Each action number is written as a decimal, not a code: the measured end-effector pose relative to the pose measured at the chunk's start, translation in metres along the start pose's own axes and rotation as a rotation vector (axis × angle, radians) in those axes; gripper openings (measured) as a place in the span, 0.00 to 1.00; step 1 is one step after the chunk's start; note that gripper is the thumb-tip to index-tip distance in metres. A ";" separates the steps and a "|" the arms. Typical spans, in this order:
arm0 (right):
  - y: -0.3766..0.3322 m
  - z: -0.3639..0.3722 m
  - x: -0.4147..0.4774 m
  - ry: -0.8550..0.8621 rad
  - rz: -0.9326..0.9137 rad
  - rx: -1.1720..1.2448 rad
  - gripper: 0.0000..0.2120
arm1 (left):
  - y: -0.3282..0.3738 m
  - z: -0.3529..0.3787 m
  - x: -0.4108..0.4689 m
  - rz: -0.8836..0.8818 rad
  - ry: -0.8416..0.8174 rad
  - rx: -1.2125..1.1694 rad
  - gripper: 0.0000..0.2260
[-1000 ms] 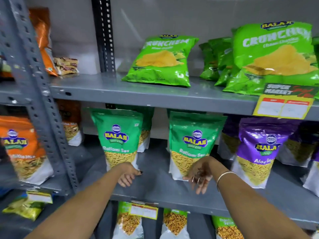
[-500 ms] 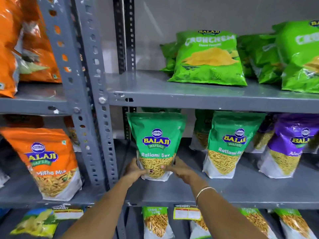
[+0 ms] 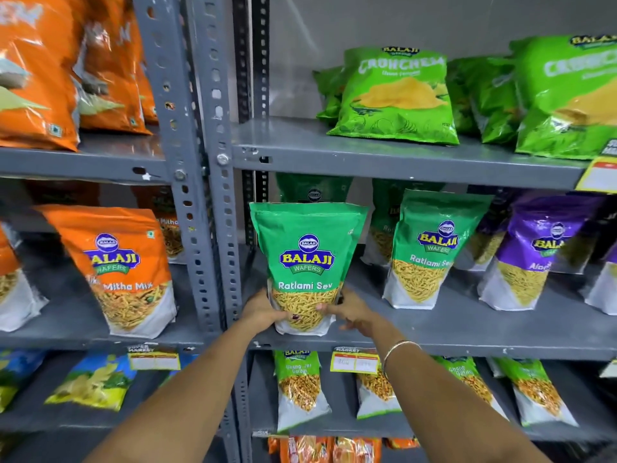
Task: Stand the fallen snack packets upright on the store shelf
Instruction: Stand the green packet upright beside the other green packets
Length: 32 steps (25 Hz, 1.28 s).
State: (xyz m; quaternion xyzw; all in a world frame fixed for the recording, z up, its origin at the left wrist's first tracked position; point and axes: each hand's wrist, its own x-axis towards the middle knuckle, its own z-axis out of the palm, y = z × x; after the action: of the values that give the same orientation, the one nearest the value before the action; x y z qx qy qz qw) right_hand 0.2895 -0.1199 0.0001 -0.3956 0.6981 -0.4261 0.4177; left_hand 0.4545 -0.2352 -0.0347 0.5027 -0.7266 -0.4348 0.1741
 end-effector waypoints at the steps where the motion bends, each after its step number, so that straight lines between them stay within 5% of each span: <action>1: -0.001 0.001 -0.003 0.002 0.003 -0.013 0.29 | 0.006 -0.002 -0.009 0.006 0.012 0.013 0.33; 17: 0.000 0.003 -0.006 -0.019 0.082 -0.092 0.31 | 0.007 -0.005 -0.015 -0.007 -0.071 0.037 0.33; 20: -0.001 -0.003 -0.009 -0.034 0.096 -0.091 0.33 | 0.008 -0.010 -0.014 -0.156 -0.255 0.139 0.35; 23: 0.011 -0.027 -0.007 0.025 0.176 -0.181 0.43 | 0.013 -0.002 -0.018 -0.408 -0.432 0.271 0.23; 26: 0.027 -0.074 -0.011 0.102 0.235 -0.299 0.36 | 0.033 0.020 -0.027 -0.513 -0.587 0.347 0.18; 29: 0.048 -0.130 -0.012 0.259 0.269 -0.275 0.27 | 0.071 0.065 -0.034 -0.402 -0.684 0.394 0.12; 32: 0.070 -0.186 0.000 0.339 0.210 -0.252 0.53 | 0.106 0.118 -0.021 -0.130 -0.476 0.259 0.11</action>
State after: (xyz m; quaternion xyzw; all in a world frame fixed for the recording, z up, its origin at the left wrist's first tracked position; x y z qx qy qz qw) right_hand 0.1049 -0.0483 -0.0109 -0.2927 0.8433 -0.3500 0.2840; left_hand 0.3207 -0.1507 -0.0120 0.4500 -0.7630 -0.4543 -0.0954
